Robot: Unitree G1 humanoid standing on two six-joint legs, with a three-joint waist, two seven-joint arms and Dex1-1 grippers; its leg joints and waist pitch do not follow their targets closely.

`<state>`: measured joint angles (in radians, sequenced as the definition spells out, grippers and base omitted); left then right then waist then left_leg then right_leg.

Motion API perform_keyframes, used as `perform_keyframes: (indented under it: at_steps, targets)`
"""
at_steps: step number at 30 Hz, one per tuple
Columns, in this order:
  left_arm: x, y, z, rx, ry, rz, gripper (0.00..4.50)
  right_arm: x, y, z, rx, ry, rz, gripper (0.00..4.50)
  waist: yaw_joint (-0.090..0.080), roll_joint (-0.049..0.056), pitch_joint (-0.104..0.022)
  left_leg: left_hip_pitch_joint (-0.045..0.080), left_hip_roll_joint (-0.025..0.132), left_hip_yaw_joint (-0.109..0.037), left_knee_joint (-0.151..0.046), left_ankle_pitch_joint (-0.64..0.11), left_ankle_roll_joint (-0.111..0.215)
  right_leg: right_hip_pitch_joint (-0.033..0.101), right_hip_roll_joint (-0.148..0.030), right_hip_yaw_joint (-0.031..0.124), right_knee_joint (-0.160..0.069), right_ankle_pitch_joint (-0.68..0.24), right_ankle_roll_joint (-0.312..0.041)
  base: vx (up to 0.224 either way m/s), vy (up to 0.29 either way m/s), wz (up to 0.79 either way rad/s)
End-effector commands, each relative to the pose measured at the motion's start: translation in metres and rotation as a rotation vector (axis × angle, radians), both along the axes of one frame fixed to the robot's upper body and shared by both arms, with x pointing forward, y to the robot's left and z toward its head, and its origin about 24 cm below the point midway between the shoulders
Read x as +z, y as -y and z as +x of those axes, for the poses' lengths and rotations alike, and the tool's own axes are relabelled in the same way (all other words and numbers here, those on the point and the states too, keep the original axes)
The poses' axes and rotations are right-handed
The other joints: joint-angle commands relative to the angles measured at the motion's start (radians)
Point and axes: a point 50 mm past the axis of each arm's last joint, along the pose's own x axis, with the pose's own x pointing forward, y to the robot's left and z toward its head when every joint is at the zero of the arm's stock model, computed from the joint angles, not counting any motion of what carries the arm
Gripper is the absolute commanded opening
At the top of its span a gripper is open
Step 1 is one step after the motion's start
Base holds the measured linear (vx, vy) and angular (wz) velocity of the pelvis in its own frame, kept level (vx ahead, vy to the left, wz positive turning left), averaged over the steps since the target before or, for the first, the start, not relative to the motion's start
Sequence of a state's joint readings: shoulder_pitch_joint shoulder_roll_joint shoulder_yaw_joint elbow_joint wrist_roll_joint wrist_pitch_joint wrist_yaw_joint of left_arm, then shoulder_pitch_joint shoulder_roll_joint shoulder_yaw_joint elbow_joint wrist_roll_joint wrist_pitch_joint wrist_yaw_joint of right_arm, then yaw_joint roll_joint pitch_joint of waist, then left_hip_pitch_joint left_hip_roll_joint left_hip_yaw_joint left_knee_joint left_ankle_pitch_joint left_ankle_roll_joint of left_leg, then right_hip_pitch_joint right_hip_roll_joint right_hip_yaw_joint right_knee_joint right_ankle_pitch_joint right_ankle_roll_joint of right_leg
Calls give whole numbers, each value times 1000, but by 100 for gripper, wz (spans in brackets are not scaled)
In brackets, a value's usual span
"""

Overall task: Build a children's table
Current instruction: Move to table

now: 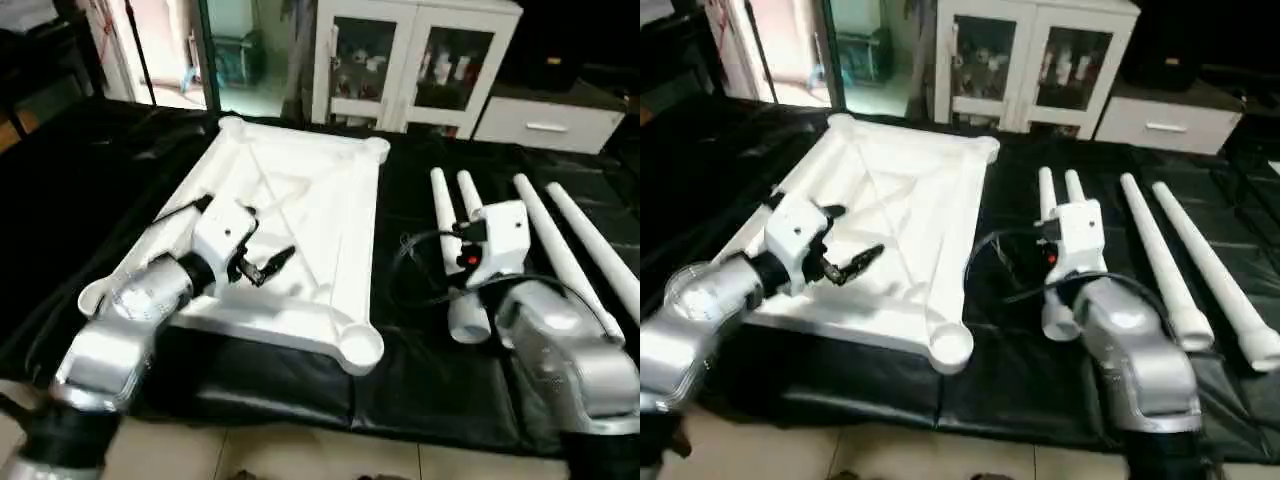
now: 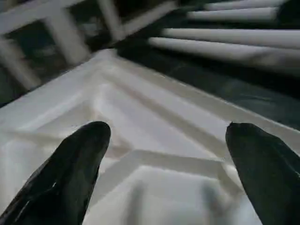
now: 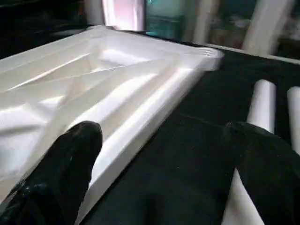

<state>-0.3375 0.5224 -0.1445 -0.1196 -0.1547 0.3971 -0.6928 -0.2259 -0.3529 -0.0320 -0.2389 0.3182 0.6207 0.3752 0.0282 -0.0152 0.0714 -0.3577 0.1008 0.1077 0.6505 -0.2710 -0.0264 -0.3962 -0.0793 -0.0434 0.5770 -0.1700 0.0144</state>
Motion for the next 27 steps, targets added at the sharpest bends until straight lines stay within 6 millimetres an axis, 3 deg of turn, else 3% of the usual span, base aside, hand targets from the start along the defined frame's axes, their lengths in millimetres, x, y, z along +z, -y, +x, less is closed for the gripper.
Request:
perform_keyframes:
  at_steps: [1,2,4,6,8,10,11,13,16,18,21,25,27]
  targets:
    - [-3,5,-4,-124,-68,33,446,12,-2,-11,136,44,-19,450,0,13,-46,6,95,-45,-127,-422,-62,25,-87,41,-80,-580,-85,0,0,0]
    - [-5,4,-6,-156,-90,54,446,14,-1,-17,195,41,-41,450,2,9,-47,5,97,-42,-127,-405,-54,25,-87,43,-77,-566,-91,0,0,0]
    - [-10,4,-10,-214,-133,95,446,17,1,-28,295,29,-67,450,9,9,-47,11,99,-33,-125,-383,-39,21,-87,47,-79,-569,-98,0,0,0]
    - [-13,4,-12,-247,-146,118,446,19,4,-33,336,16,-72,450,10,6,-48,9,100,-27,-125,-352,-27,21,-87,47,-78,-566,-110,0,0,0]
    - [-21,2,-20,-330,-217,168,446,25,9,-49,473,-25,-85,450,15,5,-48,4,109,-28,-129,-319,-8,31,-88,48,-72,-526,-118,0,0,0]
    - [-27,0,-25,-364,-267,204,446,26,12,-57,517,-56,-95,450,14,8,-48,8,108,-22,-127,-303,-4,24,-85,50,-67,-479,-148,0,0,0]
    - [-28,-1,-26,-376,-268,217,446,27,13,-58,526,-59,-102,450,13,7,-49,1,110,-24,-129,-286,-5,32,-88,47,-64,-469,-159,0,0,0]
    - [-31,-3,-28,-373,-309,230,446,27,14,-60,533,-66,-111,450,14,7,-49,3,112,-22,-130,-285,-11,29,-87,46,-60,-442,-171,0,0,0]
    - [-36,-4,-29,-374,-308,265,446,25,13,-63,532,-71,-105,450,10,6,-47,2,109,-22,-132,-355,-23,27,-87,46,-60,-458,-173,0,0,0]
    - [-37,-3,-27,-353,-296,258,446,25,13,-64,535,-72,-100,450,9,5,-50,4,110,-21,-131,-340,-23,26,-88,47,-58,-429,-175,0,0,0]
    - [-41,-3,-24,-309,-311,282,411,25,11,-67,545,-83,-93,450,11,4,-53,1,110,-15,-128,-260,-1,32,-86,50,-50,-317,-203,0,0,0]
    - [-45,-3,-25,-312,-355,289,378,23,11,-69,548,-101,-97,450,15,6,-53,5,109,-8,-122,-212,20,32,-87,54,-48,-289,-229,29,-7,3]
    - [-46,-3,-25,-300,-377,296,364,21,12,-70,548,-108,-101,450,16,5,-56,-1,111,-8,-121,-154,35,40,-86,50,-38,-229,-247,30,-7,4]
